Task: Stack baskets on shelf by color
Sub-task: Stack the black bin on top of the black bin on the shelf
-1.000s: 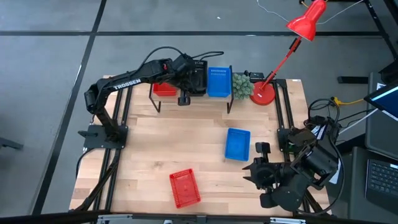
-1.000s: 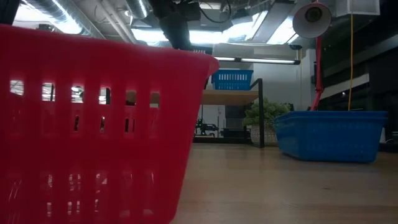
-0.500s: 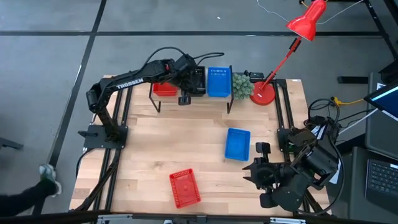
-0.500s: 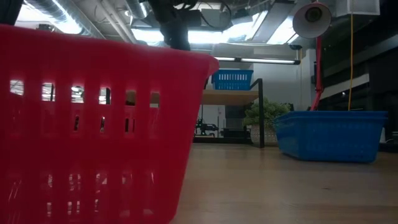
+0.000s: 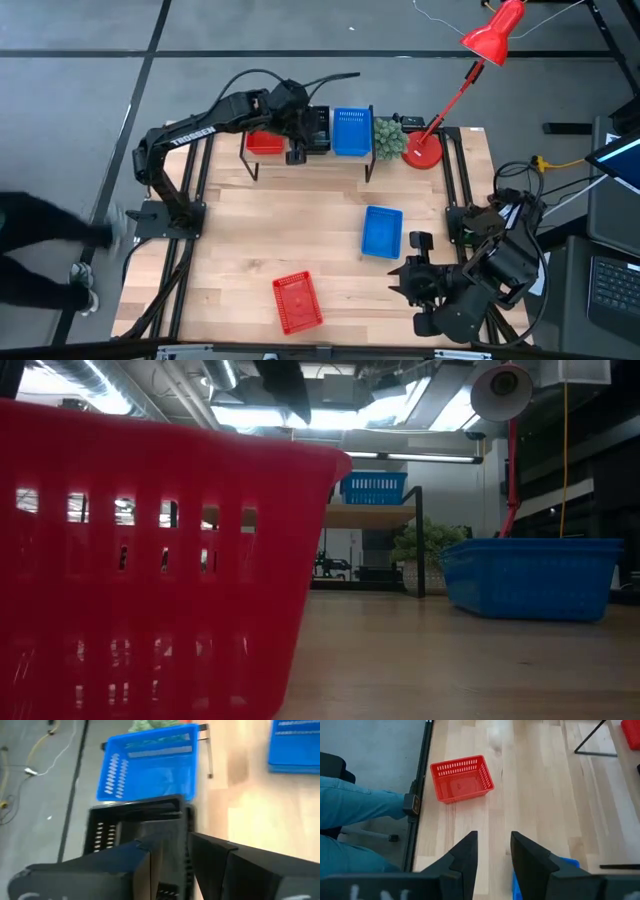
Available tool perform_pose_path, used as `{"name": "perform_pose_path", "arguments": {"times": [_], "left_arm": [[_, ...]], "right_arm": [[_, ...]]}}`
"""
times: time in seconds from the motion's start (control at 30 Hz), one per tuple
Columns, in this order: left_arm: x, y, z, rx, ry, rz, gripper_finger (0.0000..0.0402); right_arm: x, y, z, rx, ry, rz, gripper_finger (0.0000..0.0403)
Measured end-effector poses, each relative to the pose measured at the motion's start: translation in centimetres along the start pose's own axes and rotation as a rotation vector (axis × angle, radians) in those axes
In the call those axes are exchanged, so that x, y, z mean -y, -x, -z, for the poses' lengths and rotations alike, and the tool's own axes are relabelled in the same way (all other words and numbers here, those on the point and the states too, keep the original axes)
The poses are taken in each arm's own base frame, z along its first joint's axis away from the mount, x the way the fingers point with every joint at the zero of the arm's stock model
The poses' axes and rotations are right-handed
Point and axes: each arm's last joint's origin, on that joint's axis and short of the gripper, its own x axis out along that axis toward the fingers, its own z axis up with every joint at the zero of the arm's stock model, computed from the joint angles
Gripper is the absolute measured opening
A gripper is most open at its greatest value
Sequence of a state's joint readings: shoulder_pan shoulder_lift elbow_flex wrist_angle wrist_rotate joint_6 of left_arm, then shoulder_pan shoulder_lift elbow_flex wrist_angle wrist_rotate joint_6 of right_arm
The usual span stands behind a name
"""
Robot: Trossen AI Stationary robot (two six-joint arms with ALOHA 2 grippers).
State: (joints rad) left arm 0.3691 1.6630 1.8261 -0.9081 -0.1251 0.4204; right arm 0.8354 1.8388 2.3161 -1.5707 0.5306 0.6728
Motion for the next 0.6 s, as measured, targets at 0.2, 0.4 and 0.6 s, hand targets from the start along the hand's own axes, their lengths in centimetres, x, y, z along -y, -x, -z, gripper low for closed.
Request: {"name": "perform_pose_path", "arguments": {"times": [0.2,0.4,0.6], "left_arm": [[0.6,-2.8,1.4,-0.109,0.02,-0.08,0.0086],[1.3,-4.7,2.8,-0.159,0.027,-0.091,0.0086],[1.8,-3.4,1.2,-0.094,0.014,-0.102,0.0086]], "right_arm": [[-0.7,-0.8,0.1,-0.037,-0.038,-0.014,0.0113],[-1.1,-1.2,0.2,-0.057,-0.034,-0.024,0.0113],[-1.1,-1.2,0.2,-0.056,-0.011,-0.025,0.0113]]}}
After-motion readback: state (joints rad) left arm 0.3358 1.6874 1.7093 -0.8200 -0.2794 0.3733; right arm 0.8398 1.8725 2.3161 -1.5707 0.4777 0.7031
